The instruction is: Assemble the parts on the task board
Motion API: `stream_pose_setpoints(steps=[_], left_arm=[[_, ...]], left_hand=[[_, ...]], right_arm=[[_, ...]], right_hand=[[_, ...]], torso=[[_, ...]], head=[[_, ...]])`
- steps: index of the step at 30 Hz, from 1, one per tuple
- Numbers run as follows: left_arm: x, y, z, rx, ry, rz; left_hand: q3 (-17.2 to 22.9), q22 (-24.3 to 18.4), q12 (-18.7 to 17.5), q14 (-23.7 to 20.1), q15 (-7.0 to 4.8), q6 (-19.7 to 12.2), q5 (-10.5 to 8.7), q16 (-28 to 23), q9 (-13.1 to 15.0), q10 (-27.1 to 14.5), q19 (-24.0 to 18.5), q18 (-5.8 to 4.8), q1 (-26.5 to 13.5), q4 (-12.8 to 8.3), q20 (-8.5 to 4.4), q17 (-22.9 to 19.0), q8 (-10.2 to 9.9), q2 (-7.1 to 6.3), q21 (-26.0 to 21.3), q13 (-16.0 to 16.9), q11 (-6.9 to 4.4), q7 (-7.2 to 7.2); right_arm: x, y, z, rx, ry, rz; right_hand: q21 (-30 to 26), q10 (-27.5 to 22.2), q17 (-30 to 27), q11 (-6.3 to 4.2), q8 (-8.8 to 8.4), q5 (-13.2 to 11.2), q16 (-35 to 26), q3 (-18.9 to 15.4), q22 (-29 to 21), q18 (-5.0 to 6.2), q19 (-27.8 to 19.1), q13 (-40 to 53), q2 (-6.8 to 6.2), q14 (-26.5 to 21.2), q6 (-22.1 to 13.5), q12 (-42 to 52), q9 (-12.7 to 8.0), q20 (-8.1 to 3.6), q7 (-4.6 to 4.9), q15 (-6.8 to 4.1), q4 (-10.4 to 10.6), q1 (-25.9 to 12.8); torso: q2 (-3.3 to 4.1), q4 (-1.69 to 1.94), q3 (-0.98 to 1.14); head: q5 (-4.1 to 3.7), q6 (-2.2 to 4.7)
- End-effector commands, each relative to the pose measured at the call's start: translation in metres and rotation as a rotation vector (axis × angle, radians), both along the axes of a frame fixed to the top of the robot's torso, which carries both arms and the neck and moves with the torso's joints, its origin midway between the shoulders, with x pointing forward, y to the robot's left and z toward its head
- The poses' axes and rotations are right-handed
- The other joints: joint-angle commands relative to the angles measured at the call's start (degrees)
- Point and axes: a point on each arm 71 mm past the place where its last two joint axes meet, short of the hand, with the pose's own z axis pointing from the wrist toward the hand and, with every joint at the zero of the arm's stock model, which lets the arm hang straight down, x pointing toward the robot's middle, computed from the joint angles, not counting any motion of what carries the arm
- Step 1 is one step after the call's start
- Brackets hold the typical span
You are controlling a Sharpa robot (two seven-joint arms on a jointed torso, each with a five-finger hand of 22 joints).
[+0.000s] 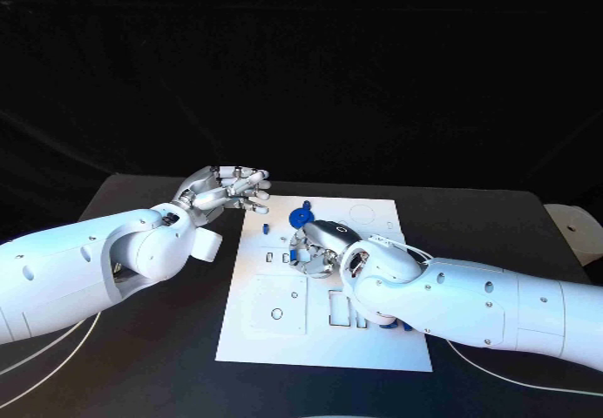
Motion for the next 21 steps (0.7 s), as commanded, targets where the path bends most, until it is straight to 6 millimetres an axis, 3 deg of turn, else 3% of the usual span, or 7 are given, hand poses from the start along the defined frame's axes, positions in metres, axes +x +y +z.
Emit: stream_pose_setpoints(steps=[1, 17, 21], left_arm=[[-0.0006, -0.0022, 0.0009, -0.007, -0.005, -0.019], [-0.0006, -0.0021, 0.0008, -0.006, -0.003, -0.019], [-0.0001, -0.0016, 0.0006, 0.01, -0.01, -0.019]], left_hand=[[0.1, -0.1, -0.2, 0.0, 0.13, 0.0, 0.23, -0.1, 0.0, -0.4, 0.2, 0.72, 0.1, 0.1, 0.13, 0.1, -0.1, 0.38, -0.3, -0.1, 0.09, 0.29], [0.1, -0.1, -0.2, 0.0, 0.13, 0.0, 0.23, -0.1, 0.0, -0.4, 0.2, 0.72, 0.1, 0.1, 0.13, 0.1, -0.1, 0.38, -0.3, -0.1, 0.09, 0.29], [0.1, -0.1, -0.2, 0.0, 0.13, 0.0, 0.23, -0.1, 0.0, -0.4, 0.2, 0.72, 0.1, 0.1, 0.13, 0.1, -0.1, 0.38, -0.3, -0.1, 0.09, 0.29]], right_arm=[[-0.0002, 0.0001, 0.0009, 0.003, -0.019, 0.002], [0.0001, -0.0021, 0.0025, 0.024, -0.032, -0.008], [-0.0025, -0.0074, 0.0066, 0.06, -0.057, -0.016]], right_hand=[[0.3, 2.8, 15.1, 0.53, -0.38, -1.3, 0.2, -0.3, 15.1, -0.82, 6.0, 12.1, -0.25, 6.0, -0.6, -0.4, -0.2, 0.44, 0.13, 0.63, 0.7, -0.9], [0.3, 1.0, 15.1, 1.25, -2.15, -1.8, 0.2, -3.3, 15.1, -0.82, 6.0, 10.6, -1.67, 6.0, -3.9, -2.0, -1.0, 1.0, 0.9, 1.25, 2.5, -2.0], [0.3, 0.6, 15.1, 1.65, -3.34, -1.9, 0.2, -4.9, 15.1, -0.82, 6.0, 10.2, -2.08, 6.0, -5.8, -2.3, -1.3, 1.28, 1.38, 1.59, 3.3, -2.0]], torso=[[-0.02, -0.03, -0.02], [-0.01, -0.01, -0.03], [-0.02, 0.1, -0.01]], head=[[0.03, 0.05], [0.15, 0.07], [0.08, 0.07]])
